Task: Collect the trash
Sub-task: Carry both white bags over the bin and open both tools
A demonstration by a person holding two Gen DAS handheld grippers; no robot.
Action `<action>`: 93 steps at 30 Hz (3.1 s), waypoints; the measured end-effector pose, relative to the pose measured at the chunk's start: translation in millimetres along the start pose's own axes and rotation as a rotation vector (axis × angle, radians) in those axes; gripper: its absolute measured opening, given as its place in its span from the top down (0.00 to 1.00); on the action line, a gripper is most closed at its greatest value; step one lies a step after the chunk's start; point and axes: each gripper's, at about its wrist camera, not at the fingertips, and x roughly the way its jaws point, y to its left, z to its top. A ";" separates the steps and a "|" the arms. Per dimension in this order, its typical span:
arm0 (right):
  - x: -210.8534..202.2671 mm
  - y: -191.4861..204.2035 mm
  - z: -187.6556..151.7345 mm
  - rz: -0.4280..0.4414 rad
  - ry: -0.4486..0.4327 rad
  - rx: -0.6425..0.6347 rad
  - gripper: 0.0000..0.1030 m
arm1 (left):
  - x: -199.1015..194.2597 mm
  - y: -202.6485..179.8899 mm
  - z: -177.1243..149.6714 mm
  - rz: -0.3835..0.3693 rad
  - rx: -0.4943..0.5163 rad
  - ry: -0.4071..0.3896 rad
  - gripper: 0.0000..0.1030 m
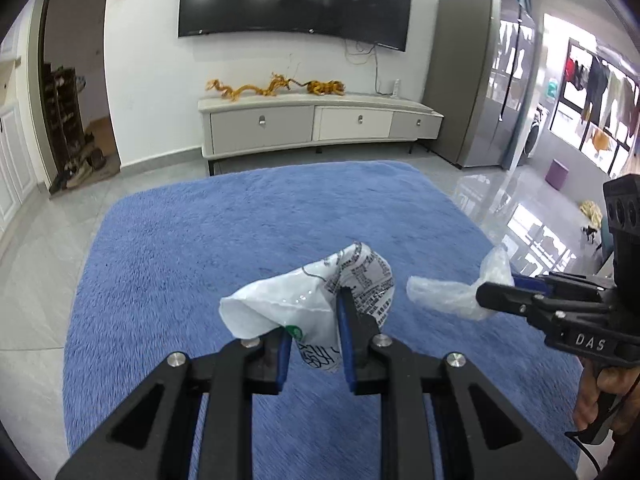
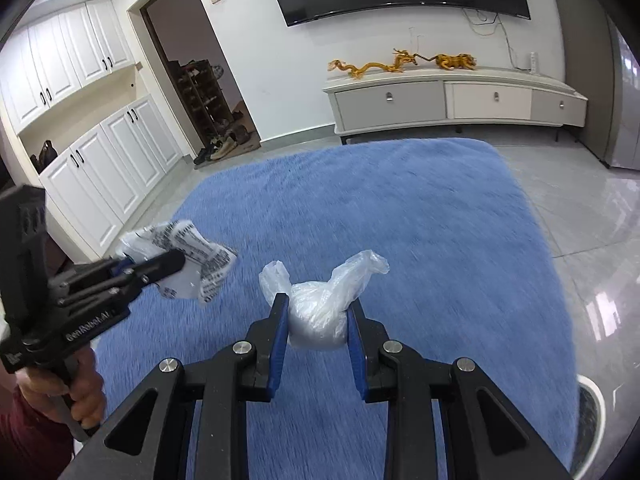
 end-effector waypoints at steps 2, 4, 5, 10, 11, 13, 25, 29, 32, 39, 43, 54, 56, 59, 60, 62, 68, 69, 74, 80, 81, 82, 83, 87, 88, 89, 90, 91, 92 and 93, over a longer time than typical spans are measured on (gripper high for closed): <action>-12.5 -0.8 -11.9 -0.006 -0.001 -0.003 0.75 | -11.4 -15.8 -3.4 0.012 0.026 -0.013 0.81; -22.1 -0.5 -20.6 -0.017 -0.005 -0.008 0.75 | -21.3 -28.5 -8.8 0.011 0.042 -0.020 0.81; -26.4 -1.4 -24.7 -0.022 -0.007 -0.009 0.75 | -24.6 -33.9 -10.9 0.012 0.048 -0.023 0.81; -46.2 -7.2 -47.0 -0.054 -0.012 -0.007 0.75 | -35.0 -60.1 -20.7 0.018 0.084 -0.024 0.81; -49.7 -10.0 -50.3 -0.062 -0.013 -0.008 0.75 | -35.4 -63.6 -21.8 0.020 0.089 -0.021 0.81; -56.0 -13.2 -55.9 -0.076 -0.018 -0.006 0.75 | -35.8 -71.1 -23.4 0.020 0.099 -0.015 0.81; -87.7 -44.3 -79.2 -0.167 -0.053 0.031 0.75 | -32.8 -109.9 -24.7 0.027 0.165 -0.004 0.81; -100.1 -56.5 -86.1 -0.198 -0.067 0.049 0.75 | -27.6 -125.0 -22.8 0.018 0.186 0.006 0.81; -108.4 -67.4 -90.9 -0.219 -0.077 0.062 0.75 | -23.4 -136.4 -22.1 0.011 0.207 0.013 0.81; -129.1 -94.8 -101.8 -0.269 -0.109 0.117 0.75 | -13.8 -169.9 -18.1 -0.009 0.266 0.025 0.81; -142.9 -116.1 -110.6 -0.305 -0.125 0.157 0.75 | -7.9 -190.4 -16.9 -0.028 0.305 0.032 0.81; -168.2 -170.4 -138.6 -0.389 -0.130 0.271 0.75 | 14.4 -258.5 -20.3 -0.095 0.400 0.072 0.81; -169.9 -179.3 -144.4 -0.405 -0.125 0.290 0.75 | 19.8 -270.6 -21.2 -0.103 0.418 0.083 0.81; -172.1 -194.4 -151.7 -0.414 -0.122 0.328 0.75 | 26.0 -285.9 -22.3 -0.120 0.427 0.103 0.81; -172.7 -198.8 -153.5 -0.417 -0.121 0.340 0.75 | 29.0 -288.4 -21.1 -0.124 0.432 0.107 0.81; -174.7 -208.5 -158.2 -0.422 -0.119 0.363 0.75 | 33.7 -299.5 -22.6 -0.129 0.448 0.116 0.81; -172.7 -230.0 -170.3 -0.421 -0.104 0.421 0.75 | 50.4 -333.3 -26.6 -0.144 0.486 0.152 0.81; -171.6 -232.8 -172.2 -0.421 -0.099 0.428 0.75 | 53.7 -337.8 -27.5 -0.144 0.492 0.159 0.81; -163.6 -249.0 -179.1 -0.423 -0.078 0.466 0.75 | 80.8 -364.5 -30.9 -0.163 0.533 0.214 0.81; -154.7 -272.3 -188.2 -0.443 -0.055 0.511 0.75 | 113.6 -391.0 -36.1 -0.173 0.564 0.281 0.78; -153.5 -276.5 -188.7 -0.445 -0.051 0.517 0.75 | 118.6 -393.9 -36.7 -0.173 0.563 0.291 0.78; -152.0 -281.3 -189.3 -0.450 -0.047 0.522 0.75 | 125.8 -398.3 -36.9 -0.167 0.564 0.302 0.78; -150.7 -284.7 -190.0 -0.454 -0.044 0.523 0.75 | 129.6 -402.2 -37.0 -0.165 0.565 0.307 0.78; -143.9 -297.6 -192.0 -0.466 -0.022 0.534 0.75 | 145.5 -411.5 -37.2 -0.164 0.564 0.337 0.78; -142.1 -299.8 -192.7 -0.468 -0.017 0.537 0.75 | 149.6 -413.1 -36.7 -0.164 0.561 0.348 0.78; -140.4 -301.2 -193.9 -0.470 -0.013 0.540 0.75 | 151.3 -413.5 -37.6 -0.166 0.557 0.355 0.78; -138.8 -304.0 -195.1 -0.471 -0.008 0.544 0.75 | 153.9 -414.6 -37.3 -0.167 0.555 0.362 0.78; -137.8 -306.4 -196.4 -0.470 -0.006 0.551 0.75 | 156.2 -416.3 -36.7 -0.165 0.557 0.365 0.78; -136.8 -308.2 -196.5 -0.469 -0.005 0.556 0.75 | 157.3 -416.1 -36.8 -0.165 0.557 0.368 0.78; -136.2 -310.2 -197.2 -0.468 -0.005 0.560 0.75 | 158.9 -416.2 -36.9 -0.166 0.556 0.374 0.78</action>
